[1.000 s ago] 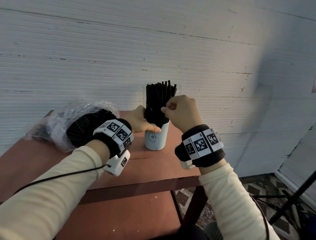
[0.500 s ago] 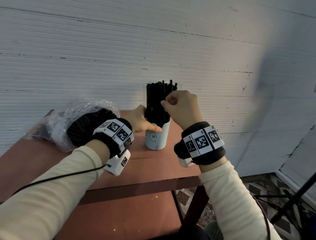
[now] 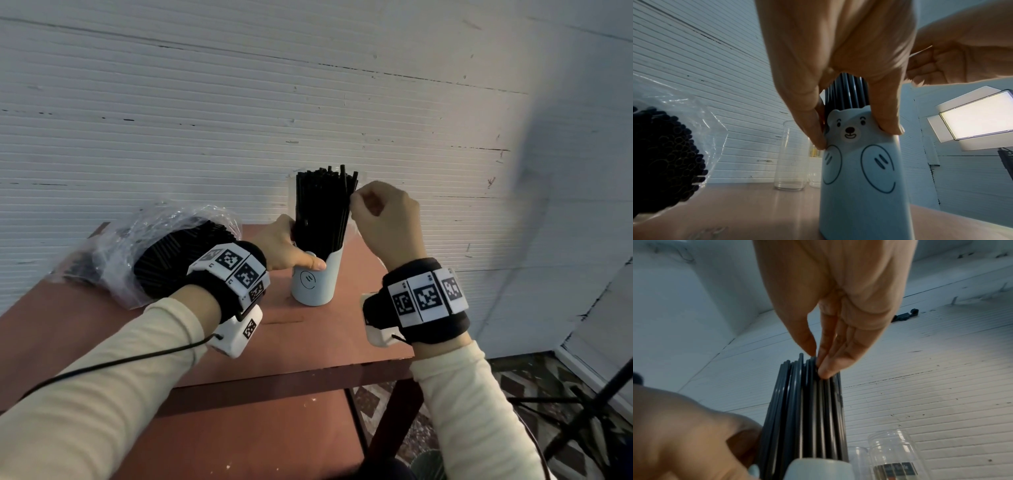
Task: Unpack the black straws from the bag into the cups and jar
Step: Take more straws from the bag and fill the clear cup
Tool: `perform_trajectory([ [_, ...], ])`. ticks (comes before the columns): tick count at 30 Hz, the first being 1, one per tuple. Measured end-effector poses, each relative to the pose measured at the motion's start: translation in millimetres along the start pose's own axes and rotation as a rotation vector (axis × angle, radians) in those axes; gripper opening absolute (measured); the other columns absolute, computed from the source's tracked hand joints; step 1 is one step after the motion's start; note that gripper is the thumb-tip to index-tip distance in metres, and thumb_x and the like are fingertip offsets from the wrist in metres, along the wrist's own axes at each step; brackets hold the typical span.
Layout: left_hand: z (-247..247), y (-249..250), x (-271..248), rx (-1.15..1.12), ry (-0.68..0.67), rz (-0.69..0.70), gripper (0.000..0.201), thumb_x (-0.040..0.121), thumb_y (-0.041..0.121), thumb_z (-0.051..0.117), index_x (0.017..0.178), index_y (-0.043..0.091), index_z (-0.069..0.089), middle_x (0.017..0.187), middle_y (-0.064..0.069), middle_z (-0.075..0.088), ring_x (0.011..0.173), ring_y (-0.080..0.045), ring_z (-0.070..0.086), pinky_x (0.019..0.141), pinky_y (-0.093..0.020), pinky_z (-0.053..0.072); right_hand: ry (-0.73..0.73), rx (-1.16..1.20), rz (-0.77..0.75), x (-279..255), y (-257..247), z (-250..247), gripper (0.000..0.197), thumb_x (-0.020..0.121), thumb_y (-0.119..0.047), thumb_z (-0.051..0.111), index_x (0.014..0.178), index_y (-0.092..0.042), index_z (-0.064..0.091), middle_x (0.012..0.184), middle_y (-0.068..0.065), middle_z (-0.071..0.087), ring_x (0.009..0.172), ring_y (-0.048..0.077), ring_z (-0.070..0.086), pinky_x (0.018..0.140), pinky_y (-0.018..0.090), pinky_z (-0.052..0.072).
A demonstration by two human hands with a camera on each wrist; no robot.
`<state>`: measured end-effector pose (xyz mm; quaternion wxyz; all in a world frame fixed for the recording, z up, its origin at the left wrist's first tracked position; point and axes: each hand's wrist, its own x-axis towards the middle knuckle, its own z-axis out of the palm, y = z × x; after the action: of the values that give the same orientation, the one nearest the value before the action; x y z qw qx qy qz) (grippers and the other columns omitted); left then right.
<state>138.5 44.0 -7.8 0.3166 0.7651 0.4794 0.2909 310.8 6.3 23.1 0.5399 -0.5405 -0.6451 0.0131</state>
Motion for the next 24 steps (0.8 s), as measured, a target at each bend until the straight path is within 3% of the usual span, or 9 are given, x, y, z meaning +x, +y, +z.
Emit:
perform_trajectory([
  [3,1,-1,1,0.004,0.03,-0.009,0.034,0.068,0.022,0.087,0.083,0.027,0.057,0.097,0.001,0.066,0.096,-0.013,0.062,0.082,-0.025,0.049,-0.027,0.0,-0.008,4,0,0,0.007,0.084,-0.015,0.065,0.079,-0.014,0.069,0.069,-0.007,0.063,0.063,0.0,0.055,0.06,0.003,0.039],
  [6,1,-1,2,0.014,0.021,-0.017,0.032,0.067,0.025,0.088,0.088,0.021,0.064,0.099,-0.002,0.07,0.099,-0.015,0.064,0.089,-0.031,0.051,-0.087,-0.031,-0.008,6,-1,2,0.004,0.084,-0.015,0.067,0.085,-0.013,0.071,0.074,-0.005,0.064,0.07,0.006,0.058,0.063,0.002,0.04],
  [12,3,-1,2,0.015,0.044,-0.018,0.029,0.067,0.022,0.088,0.085,0.021,0.065,0.096,-0.003,0.071,0.097,-0.016,0.065,0.089,-0.032,0.052,-0.118,-0.098,-0.014,7,-1,2,0.006,0.084,-0.013,0.066,0.081,-0.009,0.069,0.07,-0.003,0.06,0.069,0.009,0.055,0.057,-0.001,0.036],
  [15,2,-1,3,0.039,0.019,-0.019,0.034,0.066,0.027,0.087,0.091,0.014,0.069,0.098,-0.004,0.071,0.098,-0.016,0.065,0.094,-0.039,0.052,-0.183,-0.131,0.012,5,2,4,0.006,0.084,-0.01,0.065,0.082,-0.007,0.07,0.069,-0.001,0.06,0.067,0.01,0.055,0.053,-0.003,0.035],
  [17,2,1,2,0.052,0.036,-0.039,0.034,0.069,0.025,0.086,0.092,0.012,0.065,0.102,-0.006,0.069,0.099,-0.017,0.063,0.094,-0.038,0.051,-0.214,-0.138,0.033,0,6,6,0.007,0.084,-0.011,0.065,0.083,-0.006,0.07,0.071,0.002,0.063,0.069,0.013,0.058,0.055,0.001,0.037],
  [21,4,4,0,0.046,0.056,-0.039,0.033,0.072,0.021,0.084,0.093,0.011,0.061,0.105,-0.008,0.066,0.102,-0.019,0.062,0.093,-0.035,0.051,-0.22,-0.095,0.05,-4,10,5,0.009,0.084,-0.014,0.067,0.082,-0.007,0.07,0.077,0.007,0.071,0.076,0.018,0.066,0.072,0.023,0.05],
  [24,5,1,2,0.014,0.06,-0.086,0.046,0.074,0.022,0.083,0.103,0.015,0.049,0.109,-0.002,0.058,0.105,-0.015,0.055,0.09,-0.029,0.046,-0.199,-0.084,0.042,-9,11,3,0.012,0.084,-0.019,0.067,0.088,-0.008,0.066,0.083,0.002,0.067,0.078,0.014,0.06,0.069,0.021,0.044],
])
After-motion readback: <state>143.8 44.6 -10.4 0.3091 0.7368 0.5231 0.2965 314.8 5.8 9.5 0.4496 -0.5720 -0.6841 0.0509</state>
